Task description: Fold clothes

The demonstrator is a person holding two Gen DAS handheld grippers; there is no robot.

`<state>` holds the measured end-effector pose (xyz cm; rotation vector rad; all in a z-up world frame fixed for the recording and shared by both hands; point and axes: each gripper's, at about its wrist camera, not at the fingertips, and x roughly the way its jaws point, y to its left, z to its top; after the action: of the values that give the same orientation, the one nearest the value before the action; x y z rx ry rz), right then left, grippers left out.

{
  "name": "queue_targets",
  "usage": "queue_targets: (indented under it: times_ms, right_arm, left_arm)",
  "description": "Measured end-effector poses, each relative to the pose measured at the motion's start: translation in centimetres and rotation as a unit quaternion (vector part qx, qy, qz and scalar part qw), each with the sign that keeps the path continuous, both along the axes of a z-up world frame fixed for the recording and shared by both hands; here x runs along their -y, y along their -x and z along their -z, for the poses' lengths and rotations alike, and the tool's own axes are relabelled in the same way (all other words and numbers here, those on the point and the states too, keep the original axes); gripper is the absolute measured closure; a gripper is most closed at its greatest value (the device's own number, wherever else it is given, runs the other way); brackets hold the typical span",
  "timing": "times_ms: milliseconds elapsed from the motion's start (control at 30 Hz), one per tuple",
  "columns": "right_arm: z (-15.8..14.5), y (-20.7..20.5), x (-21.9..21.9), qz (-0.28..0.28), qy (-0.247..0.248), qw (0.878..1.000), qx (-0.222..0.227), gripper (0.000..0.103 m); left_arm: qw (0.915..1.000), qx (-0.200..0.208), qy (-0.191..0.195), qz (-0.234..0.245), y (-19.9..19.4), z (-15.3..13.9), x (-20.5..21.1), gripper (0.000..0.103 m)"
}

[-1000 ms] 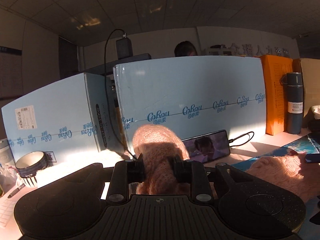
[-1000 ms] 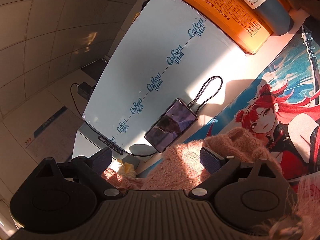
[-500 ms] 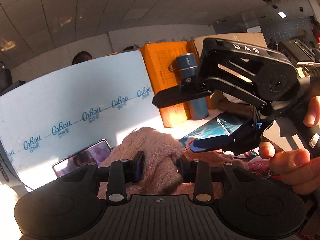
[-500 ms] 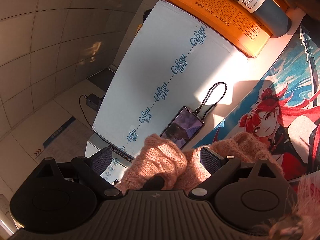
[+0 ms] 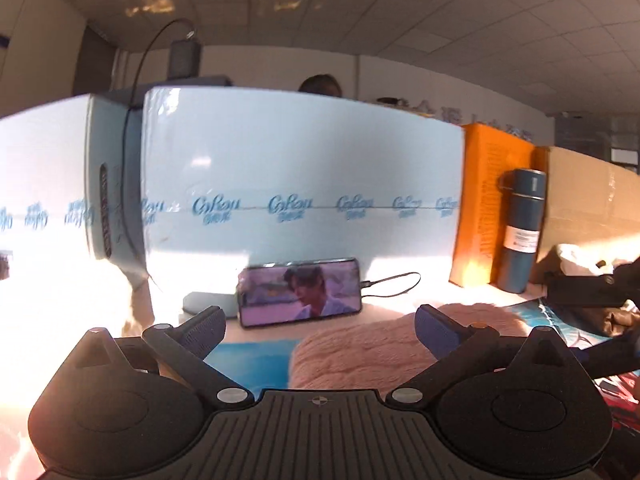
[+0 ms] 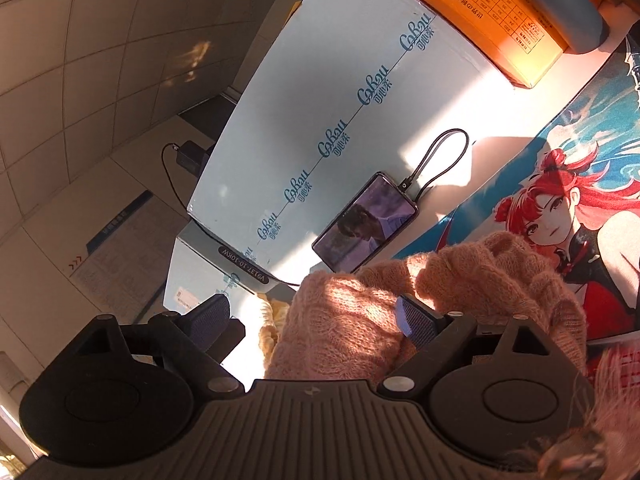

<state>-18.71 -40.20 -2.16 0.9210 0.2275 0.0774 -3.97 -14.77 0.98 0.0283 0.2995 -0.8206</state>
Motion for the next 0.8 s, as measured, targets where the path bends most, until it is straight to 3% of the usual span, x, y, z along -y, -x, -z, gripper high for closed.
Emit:
queue_targets:
  times_ms: [100,233,300,400,500,700,767,800]
  right_arm:
    - [-0.1,-0.9,-1.2,-0.035,0.038,0.998,-0.029,0.023]
    - [0.1,-1.7,-2.4,-0.045,0.082,0.993,-0.074,0.051]
    - [0.4,-2.0,-2.7,-0.055,0.091,0.991,-0.084,0.058]
    - [0.5,-2.1,-3.1,-0.054,0.104,0.989,-0.093,0.057]
    - [0.7,-1.9,-3.1,-0.038,0.106,0.988,-0.107,0.040]
    - [0.6,-2.1,-4.8,-0.049,0.110,0.986,-0.119,0.038]
    - [0.6,-2.4,-5.7,-0.038,0.127,0.982,-0.132,0.053]
    - [0.4,-2.6,-6.2,-0.029,0.138,0.981,-0.133,0.066]
  left_arm:
    - [0.9966,-0.082,0.004,0.009,-2.8,1.9,-0.4,0.001]
    - [0.9946,-0.098,0.021,0.027,-2.9,2.4,-1.1,0.001]
    - [0.9944,-0.094,0.026,0.041,-2.7,2.4,-1.0,0.001]
    - [0.9924,-0.110,0.023,0.049,-2.8,2.6,-0.8,0.001]
    - [0.9886,-0.138,0.028,0.053,-3.2,2.8,-0.8,0.001]
    - [0.9815,-0.174,0.040,0.071,-3.6,3.3,-0.7,0.001]
    - [0.9790,-0.181,0.042,0.083,-3.6,3.5,-0.6,0.001]
    - [0.9782,-0.183,0.045,0.088,-3.5,3.5,-0.6,0.001]
